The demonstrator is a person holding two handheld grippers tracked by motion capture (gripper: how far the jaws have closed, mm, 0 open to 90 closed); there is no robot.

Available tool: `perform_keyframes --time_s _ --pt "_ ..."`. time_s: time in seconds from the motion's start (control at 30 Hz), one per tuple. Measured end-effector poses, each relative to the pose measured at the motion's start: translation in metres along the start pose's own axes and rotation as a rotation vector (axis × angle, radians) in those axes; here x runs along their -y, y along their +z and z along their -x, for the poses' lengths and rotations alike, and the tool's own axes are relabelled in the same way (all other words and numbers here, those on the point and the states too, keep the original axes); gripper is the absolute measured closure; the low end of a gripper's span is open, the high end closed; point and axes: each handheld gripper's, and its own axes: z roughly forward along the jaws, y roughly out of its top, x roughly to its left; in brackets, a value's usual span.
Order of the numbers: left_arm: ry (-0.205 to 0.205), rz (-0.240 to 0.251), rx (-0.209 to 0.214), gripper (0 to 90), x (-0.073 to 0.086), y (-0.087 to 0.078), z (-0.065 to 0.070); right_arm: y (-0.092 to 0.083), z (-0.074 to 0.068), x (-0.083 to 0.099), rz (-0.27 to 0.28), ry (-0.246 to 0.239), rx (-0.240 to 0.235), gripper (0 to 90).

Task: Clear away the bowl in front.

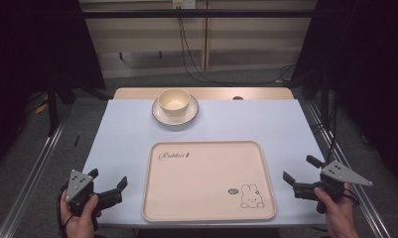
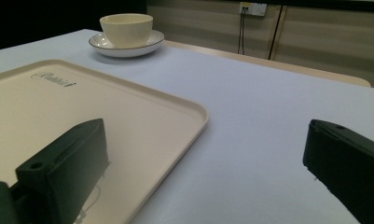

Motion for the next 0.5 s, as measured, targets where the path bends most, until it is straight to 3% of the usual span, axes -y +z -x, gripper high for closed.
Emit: perform_keyframes --time_s 0.13,0.33,0.5 --pt "0.003 0.005 0.003 1.9 -0.0001 -0.0011 0.0012 0.0027 -0.0023 0.0012 -0.012 -0.028 -0.025 0.0" --pt "0.030 0.014 0.011 1.7 -0.0012 -0.0016 0.0056 0.0031 -0.0026 0.0013 -0.010 -0.026 -0.030 0.0" --pt "0.023 0.010 0.023 1.3 -0.0015 -0.0010 0.0055 0.0030 -0.0032 0.0012 -0.006 -0.026 -0.048 0.4"
